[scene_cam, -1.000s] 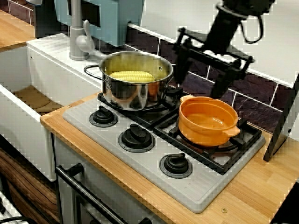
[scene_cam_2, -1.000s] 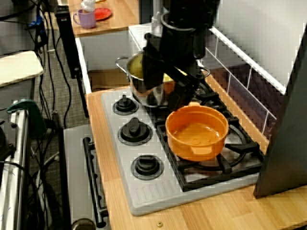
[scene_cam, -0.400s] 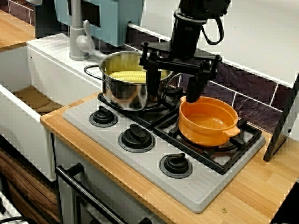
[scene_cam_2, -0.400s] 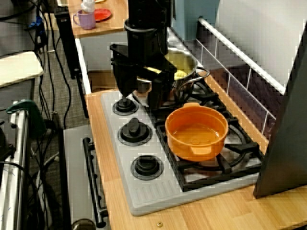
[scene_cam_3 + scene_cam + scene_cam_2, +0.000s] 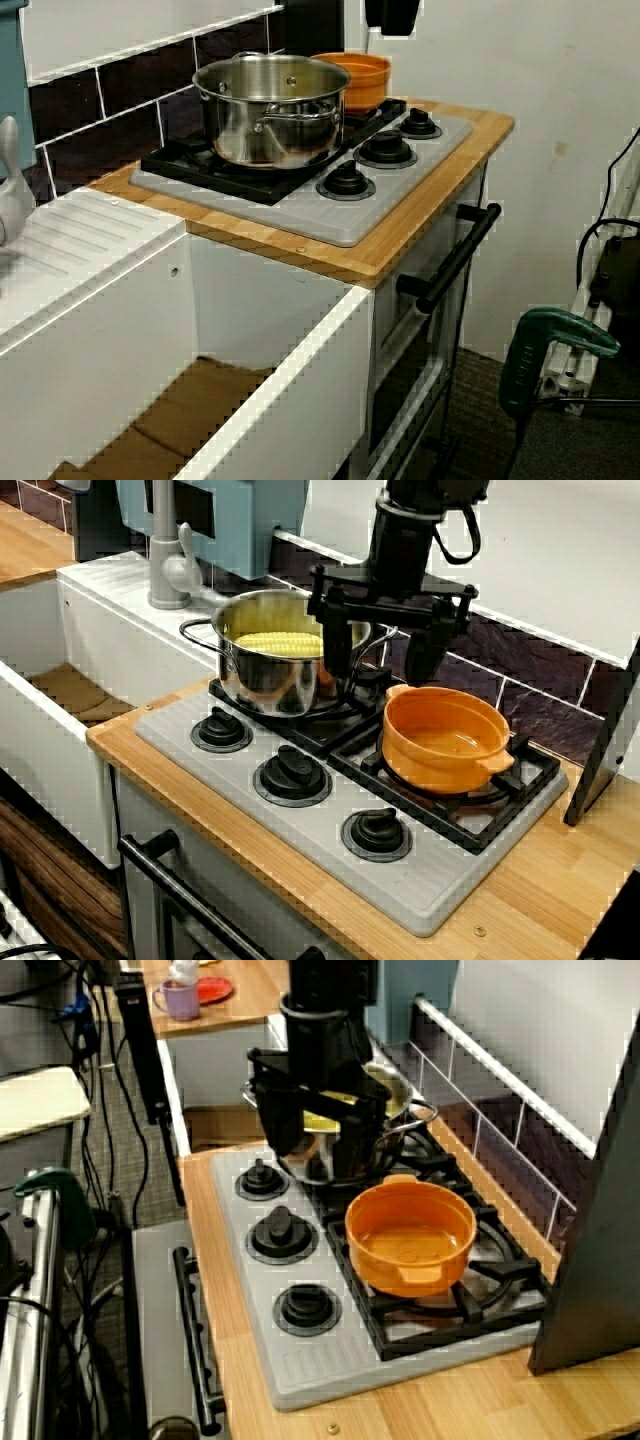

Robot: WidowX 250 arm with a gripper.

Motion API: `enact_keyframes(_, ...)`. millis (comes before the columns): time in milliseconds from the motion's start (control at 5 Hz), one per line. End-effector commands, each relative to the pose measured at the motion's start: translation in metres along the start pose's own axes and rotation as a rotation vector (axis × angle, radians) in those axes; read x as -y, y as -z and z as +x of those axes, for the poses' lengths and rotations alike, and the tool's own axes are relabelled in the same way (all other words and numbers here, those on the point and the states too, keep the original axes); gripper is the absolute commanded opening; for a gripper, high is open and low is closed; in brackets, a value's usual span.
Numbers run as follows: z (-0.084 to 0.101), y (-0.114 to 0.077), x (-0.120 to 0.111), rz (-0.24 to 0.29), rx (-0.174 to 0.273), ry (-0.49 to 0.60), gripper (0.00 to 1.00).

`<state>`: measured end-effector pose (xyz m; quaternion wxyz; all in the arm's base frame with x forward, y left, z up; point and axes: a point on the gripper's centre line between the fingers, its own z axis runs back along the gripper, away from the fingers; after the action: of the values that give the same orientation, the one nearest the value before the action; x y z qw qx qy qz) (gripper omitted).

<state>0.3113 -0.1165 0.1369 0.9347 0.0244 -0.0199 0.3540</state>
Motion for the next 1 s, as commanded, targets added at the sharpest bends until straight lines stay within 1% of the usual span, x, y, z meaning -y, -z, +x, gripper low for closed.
enact_keyframes(0,0.013,-0.008,0.007,-0.046,0.024,-0.052,1.00)
enact_keyframes(200,0.015,0.001,0.014,-0.031,0.047,-0.065,1.00)
enact_keyframes(400,0.018,0.012,0.022,-0.018,0.054,-0.076,1.00)
enact_keyframes(600,0.020,0.023,0.030,-0.002,0.078,-0.080,1.00)
enact_keyframes(800,0.021,0.030,0.031,0.007,0.092,-0.082,1.00)
